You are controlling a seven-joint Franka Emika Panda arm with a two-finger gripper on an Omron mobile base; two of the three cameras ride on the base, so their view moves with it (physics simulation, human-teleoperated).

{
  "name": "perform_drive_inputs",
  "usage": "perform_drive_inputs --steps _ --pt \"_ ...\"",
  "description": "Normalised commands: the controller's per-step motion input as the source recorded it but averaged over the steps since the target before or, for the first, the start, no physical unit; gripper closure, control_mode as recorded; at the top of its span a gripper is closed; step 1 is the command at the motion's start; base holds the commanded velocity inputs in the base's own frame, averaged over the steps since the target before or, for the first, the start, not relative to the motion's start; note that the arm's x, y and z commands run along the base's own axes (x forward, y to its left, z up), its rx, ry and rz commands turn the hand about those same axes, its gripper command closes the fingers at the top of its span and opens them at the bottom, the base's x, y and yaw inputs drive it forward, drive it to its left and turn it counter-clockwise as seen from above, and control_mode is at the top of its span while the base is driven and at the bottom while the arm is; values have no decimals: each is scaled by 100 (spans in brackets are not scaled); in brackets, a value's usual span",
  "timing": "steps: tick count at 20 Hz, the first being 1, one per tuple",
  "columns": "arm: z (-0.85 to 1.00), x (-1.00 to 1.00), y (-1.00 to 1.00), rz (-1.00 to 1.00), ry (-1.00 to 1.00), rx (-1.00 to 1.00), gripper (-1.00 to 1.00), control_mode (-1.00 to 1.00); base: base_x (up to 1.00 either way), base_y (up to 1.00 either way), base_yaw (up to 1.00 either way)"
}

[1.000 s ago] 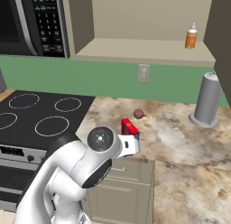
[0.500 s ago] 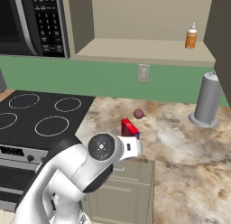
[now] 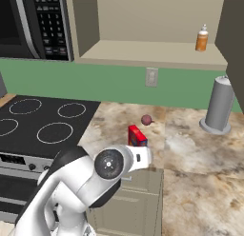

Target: Pick the bar and boxed food from the counter and place them in the cabinets closest to them.

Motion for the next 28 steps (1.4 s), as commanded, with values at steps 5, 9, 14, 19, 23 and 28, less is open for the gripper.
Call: perform_drive_inputs --steps 5,9,14,19,23,28 --pt "-1 0 0 -3 -11 0 -100 -100 0 0 0" --pt "-4 0 0 -2 -11 0 -100 -100 0 0 0" --pt "-6 0 1 -1 -10 0 -100 -100 0 0 0" --pt "-7 0 1 0 -9 0 -100 -100 0 0 0" --pt "-7 0 1 0 -8 0 -100 -100 0 0 0" --pt "-4 0 1 0 -9 0 -100 -100 0 0 0"
